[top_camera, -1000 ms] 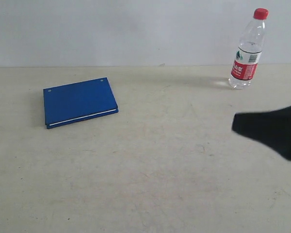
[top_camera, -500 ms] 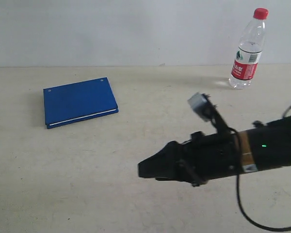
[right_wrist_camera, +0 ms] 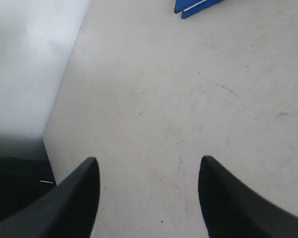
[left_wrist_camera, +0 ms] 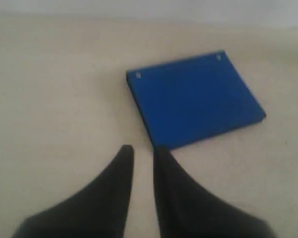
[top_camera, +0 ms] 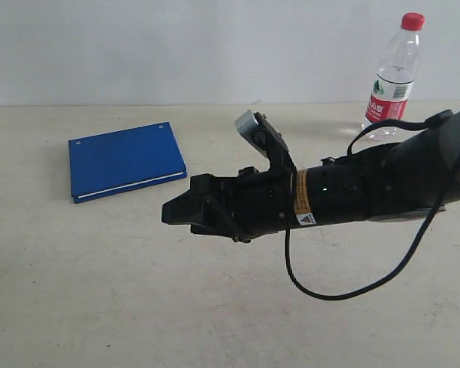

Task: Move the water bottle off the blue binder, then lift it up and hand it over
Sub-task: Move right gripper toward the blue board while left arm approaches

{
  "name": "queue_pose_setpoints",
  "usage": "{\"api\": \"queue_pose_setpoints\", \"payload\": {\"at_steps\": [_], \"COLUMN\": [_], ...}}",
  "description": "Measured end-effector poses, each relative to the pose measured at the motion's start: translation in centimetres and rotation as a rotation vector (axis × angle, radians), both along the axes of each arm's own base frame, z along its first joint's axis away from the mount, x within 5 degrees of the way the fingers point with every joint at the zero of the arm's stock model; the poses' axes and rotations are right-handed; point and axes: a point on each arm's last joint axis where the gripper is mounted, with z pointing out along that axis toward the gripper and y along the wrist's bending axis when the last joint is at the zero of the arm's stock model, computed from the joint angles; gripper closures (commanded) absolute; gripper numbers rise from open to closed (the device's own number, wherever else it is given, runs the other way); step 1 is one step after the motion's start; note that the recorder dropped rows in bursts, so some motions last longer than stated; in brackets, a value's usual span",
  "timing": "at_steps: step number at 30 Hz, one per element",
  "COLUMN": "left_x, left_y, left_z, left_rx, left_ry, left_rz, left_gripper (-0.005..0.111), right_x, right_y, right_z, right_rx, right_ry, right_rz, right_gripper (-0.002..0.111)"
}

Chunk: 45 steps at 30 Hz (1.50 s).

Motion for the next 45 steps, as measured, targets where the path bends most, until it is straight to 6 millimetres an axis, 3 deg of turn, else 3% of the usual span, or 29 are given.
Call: {"api": "queue_pose_setpoints", "payload": {"at_steps": [2,5,13,19,26,28,32,35,36,39,42,45], "left_x": [2.4,6.1,16.9,21.9,25.1,25.7,26.0,25.9,25.8,25.6,26.0,26.4], "left_y": [-0.4,-1.0,-2.0,-2.6,-2.5,-2.2,-2.1,-2.3,-2.3,-2.5,-2.3,-2.2], "left_z": [-2.7,-5.9,-11.1,-13.5,-11.7,-11.0,-11.3,-12.5,-13.2,-15.6,-15.4,-16.4], "left_rx": [-0.019,-0.070,-0.056,-0.088,-0.079,-0.064,-0.054,-0.065,-0.073,-0.122,-0.140,-0.151], "left_ry": [0.115,0.223,0.320,0.367,0.166,0.094,0.076,0.125,0.152,0.236,0.195,0.185], "left_rz": [-0.034,-0.057,-0.178,-0.231,-0.172,-0.145,-0.134,-0.146,-0.151,-0.134,-0.087,-0.054], "left_gripper": [0.054,0.039,0.041,0.041,0.045,0.052,0.080,0.102,0.102,0.102,0.102,0.102], "right_x": [-0.1,-0.2,-0.9,-1.9,-2.5,-2.5,-2.7,-3.0,-3.1,-3.3,-3.3,-3.4], "right_y": [0.1,0.1,0.2,0.2,0.2,0.2,0.3,0.3,0.4,0.2,0.2,0.1], "right_z": [0.0,-0.1,0.0,0.0,0.0,0.0,0.1,0.4,0.5,0.5,0.9,1.5], "right_rx": [0.000,-0.012,-0.011,-0.021,-0.016,-0.015,0.003,0.039,0.049,0.031,0.027,0.031], "right_ry": [-0.003,-0.010,-0.073,-0.120,-0.120,-0.116,-0.099,-0.085,-0.082,-0.088,-0.105,-0.132], "right_rz": [0.009,0.029,0.146,0.282,0.352,0.353,0.364,0.390,0.399,0.422,0.422,0.428], "right_gripper": [0.056,0.056,0.056,0.056,0.056,0.056,0.058,0.082,0.105,0.108,0.108,0.108]}}
